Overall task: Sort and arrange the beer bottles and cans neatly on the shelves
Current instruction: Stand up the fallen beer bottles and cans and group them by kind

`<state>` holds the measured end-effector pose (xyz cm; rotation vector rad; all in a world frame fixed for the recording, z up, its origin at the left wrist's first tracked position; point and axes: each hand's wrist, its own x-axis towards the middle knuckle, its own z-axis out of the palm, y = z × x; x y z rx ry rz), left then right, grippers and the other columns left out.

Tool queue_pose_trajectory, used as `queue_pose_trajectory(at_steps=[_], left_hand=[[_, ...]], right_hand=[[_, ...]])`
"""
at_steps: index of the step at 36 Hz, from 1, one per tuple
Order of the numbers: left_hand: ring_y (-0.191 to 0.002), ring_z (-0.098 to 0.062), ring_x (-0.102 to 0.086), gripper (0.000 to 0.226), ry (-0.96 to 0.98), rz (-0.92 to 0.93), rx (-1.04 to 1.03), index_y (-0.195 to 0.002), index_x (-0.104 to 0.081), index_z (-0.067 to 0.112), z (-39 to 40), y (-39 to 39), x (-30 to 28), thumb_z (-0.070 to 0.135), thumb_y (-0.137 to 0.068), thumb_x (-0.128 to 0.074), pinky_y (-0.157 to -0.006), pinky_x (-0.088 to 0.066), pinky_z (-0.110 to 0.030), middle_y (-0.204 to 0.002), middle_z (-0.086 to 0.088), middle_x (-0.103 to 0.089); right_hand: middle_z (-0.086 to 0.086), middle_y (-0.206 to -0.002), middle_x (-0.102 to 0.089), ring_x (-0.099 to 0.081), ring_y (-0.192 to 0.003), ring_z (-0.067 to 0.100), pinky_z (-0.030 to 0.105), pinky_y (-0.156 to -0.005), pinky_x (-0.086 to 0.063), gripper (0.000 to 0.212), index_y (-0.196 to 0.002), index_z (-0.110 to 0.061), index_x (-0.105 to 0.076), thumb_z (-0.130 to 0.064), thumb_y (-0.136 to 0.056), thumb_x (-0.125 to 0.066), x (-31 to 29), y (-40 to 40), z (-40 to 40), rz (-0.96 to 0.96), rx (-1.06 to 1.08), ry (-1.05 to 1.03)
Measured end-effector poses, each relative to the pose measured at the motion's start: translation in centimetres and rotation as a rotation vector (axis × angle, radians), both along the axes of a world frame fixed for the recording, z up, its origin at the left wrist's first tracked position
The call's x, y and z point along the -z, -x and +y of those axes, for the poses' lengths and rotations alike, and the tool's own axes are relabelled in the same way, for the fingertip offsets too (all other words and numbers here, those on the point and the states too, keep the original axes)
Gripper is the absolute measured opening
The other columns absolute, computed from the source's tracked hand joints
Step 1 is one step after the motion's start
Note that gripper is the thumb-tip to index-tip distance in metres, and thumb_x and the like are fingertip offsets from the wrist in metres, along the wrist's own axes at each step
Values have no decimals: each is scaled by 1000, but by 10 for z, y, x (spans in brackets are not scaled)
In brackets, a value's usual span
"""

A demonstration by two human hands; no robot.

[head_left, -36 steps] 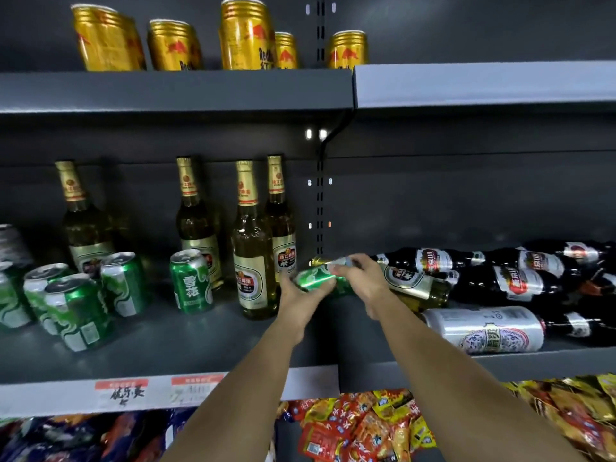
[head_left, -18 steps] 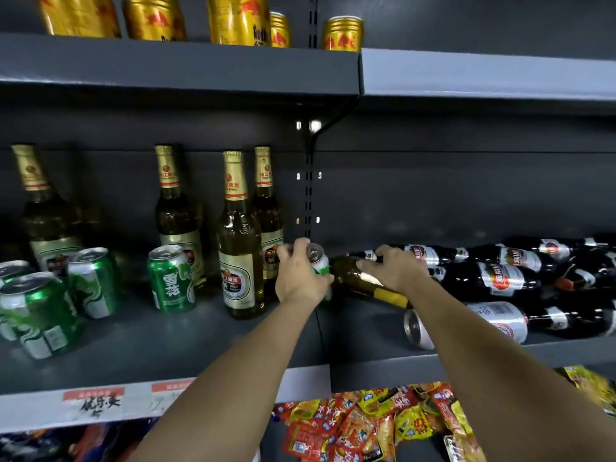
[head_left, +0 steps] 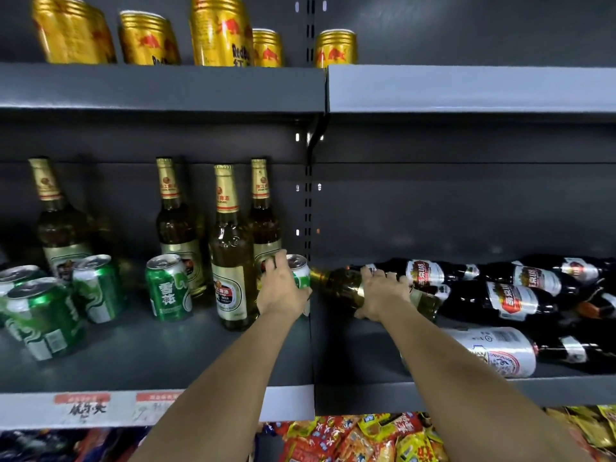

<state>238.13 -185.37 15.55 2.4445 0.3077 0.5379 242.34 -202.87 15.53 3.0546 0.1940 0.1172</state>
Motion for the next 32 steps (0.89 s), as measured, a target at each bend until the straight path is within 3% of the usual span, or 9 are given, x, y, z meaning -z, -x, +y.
queue_pose_trajectory(at_steps=[3, 7, 11, 17, 22, 25, 30, 32], left_hand=[[-131, -26, -40, 86, -21, 8, -17, -147, -23, 18, -1, 0, 3, 27, -81, -78, -95, -46, -39, -147, -4, -32], [-132, -26, -38, 86, -28, 20, -30, -148, -23, 18, -2, -2, 3, 28, -82, -76, -94, -46, -40, -149, -3, -31], [-135, -27, -32, 85, -40, 8, -51, -148, -24, 17, -2, -2, 5, 29, -82, -75, -100, -43, -41, -150, -3, -31], [-136, -27, -31, 85, -76, 12, -46, -149, -21, 16, -1, -1, 5, 31, -84, -73, -100, -42, -39, -151, -4, -28], [-135, -25, -32, 85, -100, 11, -35, -150, -19, 16, 0, 1, 6, 33, -85, -72, -98, -43, -37, -150, -2, -28], [-135, -24, -32, 85, -88, 16, -44, -150, -19, 17, 0, 1, 6, 32, -85, -72, -97, -44, -37, -150, -1, -27], [-134, -23, -33, 85, -87, 5, -35, -150, -18, 18, 0, 2, 7, 32, -86, -72, -97, -44, -37, -148, 0, -28], [-134, -23, -33, 84, -87, -4, -27, -149, -18, 19, 0, 2, 7, 32, -86, -71, -96, -44, -36, -148, 0, -28]], right_hand=[[6, -138, -45, -40, -129, 29, 47, -107, -30, 80, -145, -16, -28, -39, -81, -70, 4, -3, -1, -32, 27, -66], [3, -135, -47, -42, -127, 27, 45, -104, -33, 78, -143, -20, -31, -39, -79, -70, -1, -6, -6, -67, 22, -203], [7, -139, -41, -38, -130, 31, 45, -103, -36, 86, -142, -15, -31, -41, -74, -78, -24, -7, -9, -112, 28, -491], [10, -130, -47, -52, -117, 28, 40, -103, -43, 76, -128, -6, -40, -25, -71, -86, -47, -11, 0, -167, 44, -1069], [6, -120, -60, -54, -118, 27, 44, -104, -44, 76, -127, -14, -42, -26, -67, -88, -42, -18, 17, -169, 97, -1307], [6, -119, -60, -56, -115, 25, 39, -102, -45, 73, -127, -14, -44, -22, -69, -88, -39, -21, 28, -147, 86, -1318], [2, -114, -60, -58, -111, 25, 51, -99, -47, 75, -121, -21, -43, -31, -63, -90, -25, -29, 43, -129, 93, -1229], [-1, -109, -60, -59, -110, 25, 49, -99, -47, 71, -119, -20, -44, -29, -65, -89, -25, -32, 44, -110, 104, -1231]])
